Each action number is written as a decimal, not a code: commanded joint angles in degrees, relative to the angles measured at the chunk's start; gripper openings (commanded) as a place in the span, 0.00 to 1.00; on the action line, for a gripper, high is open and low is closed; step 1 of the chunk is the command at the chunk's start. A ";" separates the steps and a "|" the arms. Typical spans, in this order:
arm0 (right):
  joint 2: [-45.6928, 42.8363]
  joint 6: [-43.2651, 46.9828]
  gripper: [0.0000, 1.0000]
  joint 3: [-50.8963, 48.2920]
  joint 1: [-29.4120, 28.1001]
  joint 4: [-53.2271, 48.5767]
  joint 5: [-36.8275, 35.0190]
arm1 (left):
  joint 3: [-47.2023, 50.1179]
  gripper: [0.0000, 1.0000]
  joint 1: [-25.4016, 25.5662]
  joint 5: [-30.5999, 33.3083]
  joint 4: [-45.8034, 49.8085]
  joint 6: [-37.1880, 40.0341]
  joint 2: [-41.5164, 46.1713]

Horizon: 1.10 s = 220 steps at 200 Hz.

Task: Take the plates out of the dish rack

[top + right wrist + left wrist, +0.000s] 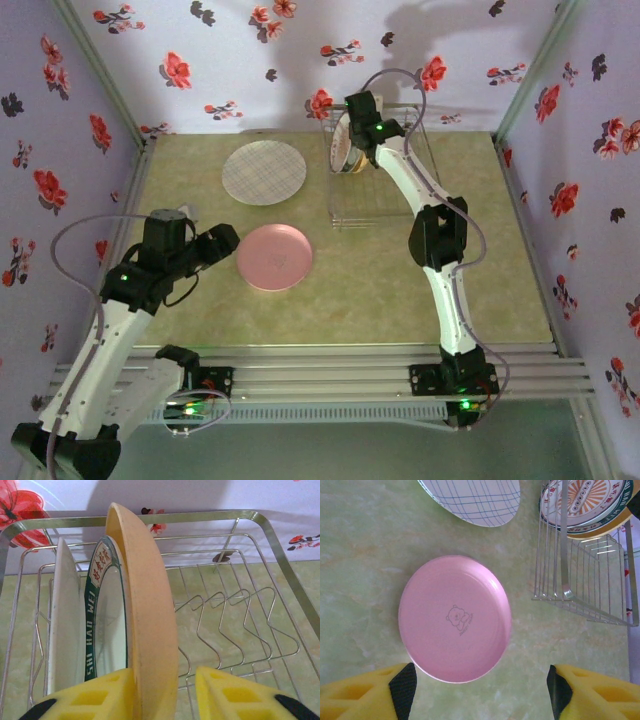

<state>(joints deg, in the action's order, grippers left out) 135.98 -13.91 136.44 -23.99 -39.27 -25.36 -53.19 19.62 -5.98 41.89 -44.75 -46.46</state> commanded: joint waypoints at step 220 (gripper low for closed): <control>4.99 3.28 0.08 7.64 -4.11 2.24 -12.81 | 0.09 0.73 0.08 0.44 -0.42 1.68 -0.03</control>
<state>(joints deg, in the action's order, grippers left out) 139.98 -12.12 141.53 -26.61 -39.24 -34.65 -53.19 19.62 -6.00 41.82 -44.56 -46.52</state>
